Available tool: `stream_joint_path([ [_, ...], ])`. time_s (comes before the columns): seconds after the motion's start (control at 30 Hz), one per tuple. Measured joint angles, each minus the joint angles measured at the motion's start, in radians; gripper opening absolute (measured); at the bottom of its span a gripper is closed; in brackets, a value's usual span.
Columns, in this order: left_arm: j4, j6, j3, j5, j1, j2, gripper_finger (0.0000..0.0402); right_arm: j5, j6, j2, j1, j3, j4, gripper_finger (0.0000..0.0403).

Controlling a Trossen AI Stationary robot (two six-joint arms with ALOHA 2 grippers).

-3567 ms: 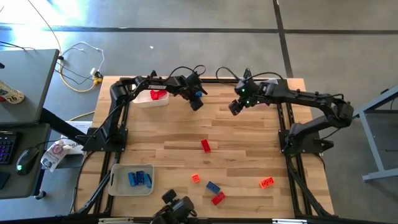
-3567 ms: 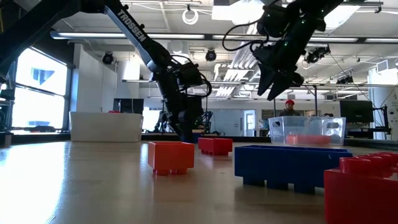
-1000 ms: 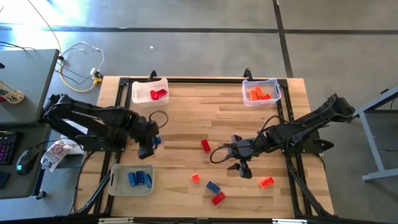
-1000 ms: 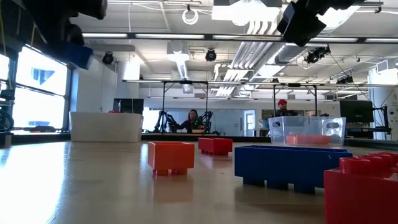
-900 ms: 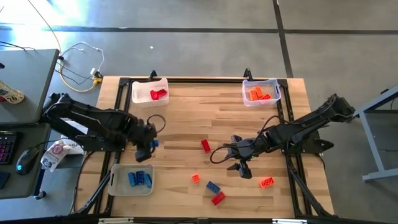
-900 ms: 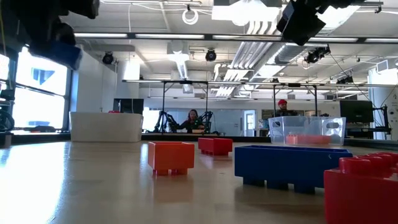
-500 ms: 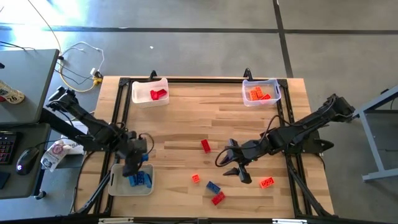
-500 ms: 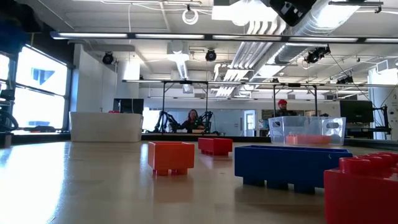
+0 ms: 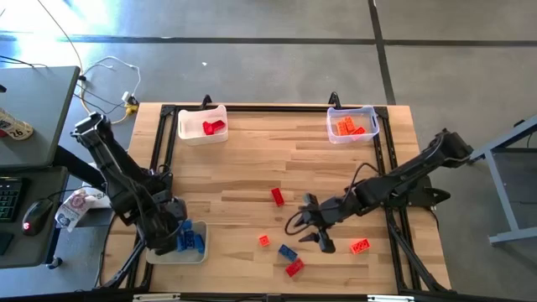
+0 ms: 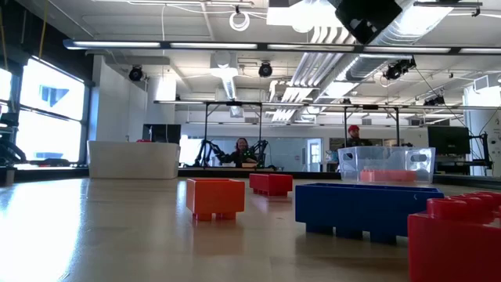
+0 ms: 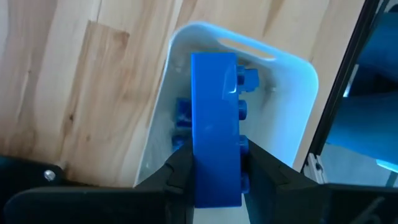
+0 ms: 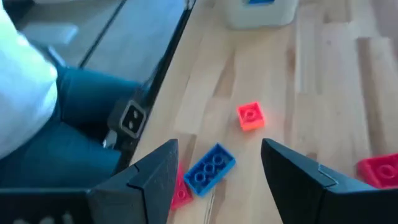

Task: Sort & place blocks by color
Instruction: Put the blue game piece into the gray bin

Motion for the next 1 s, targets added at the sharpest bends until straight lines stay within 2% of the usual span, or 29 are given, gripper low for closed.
stream_joint_path([
  [0.47, 0.096, -0.042, 0.000, 0.039, -0.023, 0.161, 0.0074, -0.072, -0.047, 0.154, 0.108, 0.000, 0.072, 0.0216],
  [0.77, 0.177, -0.059, 0.000, 0.124, -0.024, 0.236, 0.0074, -0.074, -0.103, 0.257, 0.161, 0.000, 0.151, 0.0216],
  [1.0, 0.174, -0.068, 0.000, 0.178, -0.024, 0.283, 0.0074, -0.070, -0.112, 0.322, 0.173, 0.000, 0.206, 0.0216],
])
